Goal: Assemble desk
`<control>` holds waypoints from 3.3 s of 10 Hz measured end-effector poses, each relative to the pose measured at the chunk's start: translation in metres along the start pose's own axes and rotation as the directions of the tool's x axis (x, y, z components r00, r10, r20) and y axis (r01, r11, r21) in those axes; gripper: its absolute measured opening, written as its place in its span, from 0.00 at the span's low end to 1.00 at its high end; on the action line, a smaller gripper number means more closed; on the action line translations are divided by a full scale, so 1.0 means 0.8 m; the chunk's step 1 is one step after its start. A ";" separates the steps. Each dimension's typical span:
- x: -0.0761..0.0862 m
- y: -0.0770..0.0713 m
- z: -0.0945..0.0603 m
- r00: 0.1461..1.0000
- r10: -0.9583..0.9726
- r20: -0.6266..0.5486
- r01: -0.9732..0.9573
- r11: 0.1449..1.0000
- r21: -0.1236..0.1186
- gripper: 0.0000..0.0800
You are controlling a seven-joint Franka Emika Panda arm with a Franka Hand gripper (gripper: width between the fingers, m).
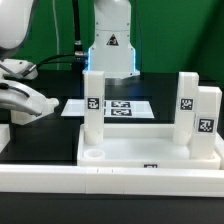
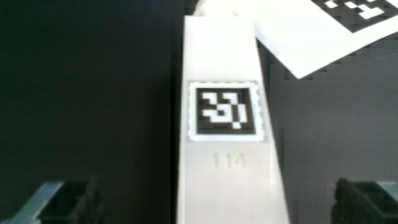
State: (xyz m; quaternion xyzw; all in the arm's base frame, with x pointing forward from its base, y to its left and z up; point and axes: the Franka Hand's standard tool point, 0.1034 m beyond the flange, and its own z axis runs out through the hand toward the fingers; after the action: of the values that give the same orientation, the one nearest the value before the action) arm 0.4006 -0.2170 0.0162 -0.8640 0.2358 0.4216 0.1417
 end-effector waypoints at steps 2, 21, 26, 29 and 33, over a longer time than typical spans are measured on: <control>0.001 -0.001 0.003 1.000 0.001 -0.001 -0.001 1.000 -0.002 0.81; -0.035 -0.058 -0.040 0.998 -0.044 0.043 0.047 0.996 -0.073 0.36; -0.025 -0.058 -0.056 0.999 -0.046 -0.016 0.045 0.996 -0.080 0.36; -0.038 -0.096 -0.082 0.989 -0.044 -0.144 0.034 0.997 -0.070 0.36; -0.052 -0.125 -0.098 0.930 0.053 -0.364 -0.042 0.998 0.039 0.36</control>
Offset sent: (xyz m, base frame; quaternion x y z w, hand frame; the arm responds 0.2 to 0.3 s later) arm -0.0053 0.0119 -0.0084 -0.0008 0.0078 0.0166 0.9998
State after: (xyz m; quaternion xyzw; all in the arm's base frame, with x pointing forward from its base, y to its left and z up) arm 0.4830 -0.1554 0.1012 -0.9190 0.2852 0.2537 0.0984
